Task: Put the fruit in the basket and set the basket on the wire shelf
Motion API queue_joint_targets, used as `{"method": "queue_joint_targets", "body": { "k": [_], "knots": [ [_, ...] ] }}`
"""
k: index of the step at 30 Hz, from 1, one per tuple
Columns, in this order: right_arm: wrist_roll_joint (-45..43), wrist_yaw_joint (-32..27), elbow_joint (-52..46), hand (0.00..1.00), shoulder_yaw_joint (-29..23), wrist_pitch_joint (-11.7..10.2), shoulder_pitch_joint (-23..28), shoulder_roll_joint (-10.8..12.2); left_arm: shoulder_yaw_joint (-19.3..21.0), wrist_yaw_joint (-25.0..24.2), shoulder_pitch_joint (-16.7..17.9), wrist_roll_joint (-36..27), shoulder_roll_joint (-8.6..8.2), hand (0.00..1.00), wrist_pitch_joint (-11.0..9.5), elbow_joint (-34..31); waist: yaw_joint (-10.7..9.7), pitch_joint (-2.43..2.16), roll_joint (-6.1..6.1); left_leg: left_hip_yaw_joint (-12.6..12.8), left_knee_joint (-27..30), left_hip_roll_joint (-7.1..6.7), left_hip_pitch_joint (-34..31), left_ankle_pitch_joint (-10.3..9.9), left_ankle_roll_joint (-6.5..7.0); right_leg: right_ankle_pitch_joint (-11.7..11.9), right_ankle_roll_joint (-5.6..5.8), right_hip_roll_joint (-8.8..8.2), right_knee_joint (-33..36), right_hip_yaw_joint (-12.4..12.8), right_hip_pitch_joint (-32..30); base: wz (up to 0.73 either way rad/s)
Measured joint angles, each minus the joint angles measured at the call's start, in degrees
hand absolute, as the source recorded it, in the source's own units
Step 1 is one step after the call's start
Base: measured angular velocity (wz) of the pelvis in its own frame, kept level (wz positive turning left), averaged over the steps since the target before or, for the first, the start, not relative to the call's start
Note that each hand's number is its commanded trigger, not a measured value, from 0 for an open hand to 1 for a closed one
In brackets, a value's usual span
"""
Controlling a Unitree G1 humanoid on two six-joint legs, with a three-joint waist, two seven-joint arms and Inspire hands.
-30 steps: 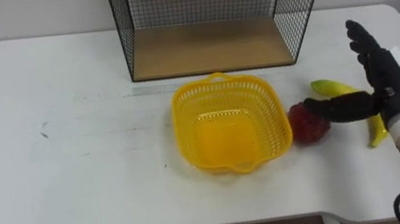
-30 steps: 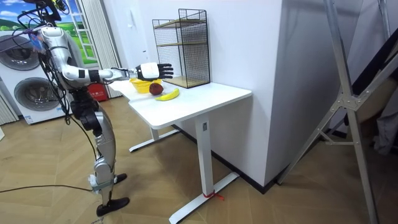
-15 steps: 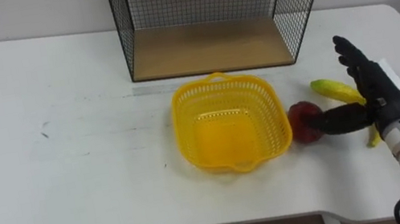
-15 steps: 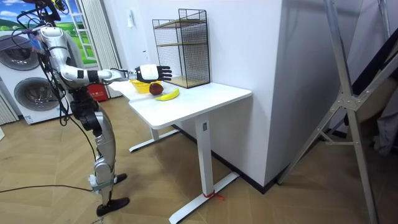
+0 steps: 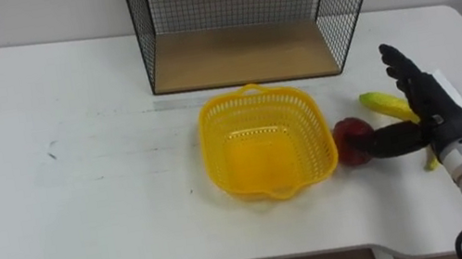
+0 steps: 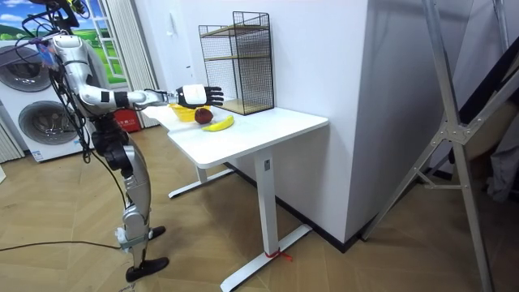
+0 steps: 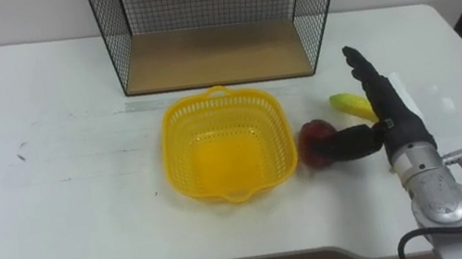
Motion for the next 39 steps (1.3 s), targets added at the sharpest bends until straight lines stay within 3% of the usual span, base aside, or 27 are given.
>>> {"method": "queue_joint_targets", "body": {
  "k": [8, 14, 24, 39],
  "knots": [
    [-2.8, 1.3, 0.0, 0.0, 2.5, 0.2, 2.7, 0.0, 0.0, 0.0, -0.4, 0.0, 0.01, 0.0, 0.0, 1.3, 0.2, -0.22, 0.53, 0.0, 0.1, 0.11, 0.0, 0.0, -0.02, 0.0, -0.04, 0.06, 0.1, 0.0, -0.3, 0.0],
    [-4.4, 2.8, 0.0, 0.0, 3.4, 2.0, 2.9, 0.0, 0.1, 0.0, -0.3, 0.0, 0.01, 0.0, 0.0, 1.9, 0.2, -0.26, 0.42, 0.0, 0.1, 0.1, 0.0, 0.0, -0.01, 0.0, -0.05, 0.06, 0.1, 0.1, -0.3, 0.0],
    [-5.8, 4.7, 0.0, 0.0, 3.5, 2.2, 2.9, 0.0, 0.1, 0.0, -0.8, 0.0, 0.03, 0.0, 0.0, 2.1, 0.3, 0.14, -0.16, -0.2, 0.2, 0.09, -0.2, 0.0, -0.02, 0.0, -0.05, 0.09, 0.1, 0.0, -0.3, 0.0],
    [-7.4, 8.0, 4.5, 0.0, 3.7, 2.5, 1.5, 0.1, 0.0, 0.0, -0.9, 0.3, 0.45, 0.0, 0.0, 2.2, 0.5, 0.37, -0.56, -0.5, 0.2, 0.06, -0.3, 0.0, -0.02, 0.0, -0.05, 0.09, 0.0, -0.3, 0.1, 0.0]
  ]
}}
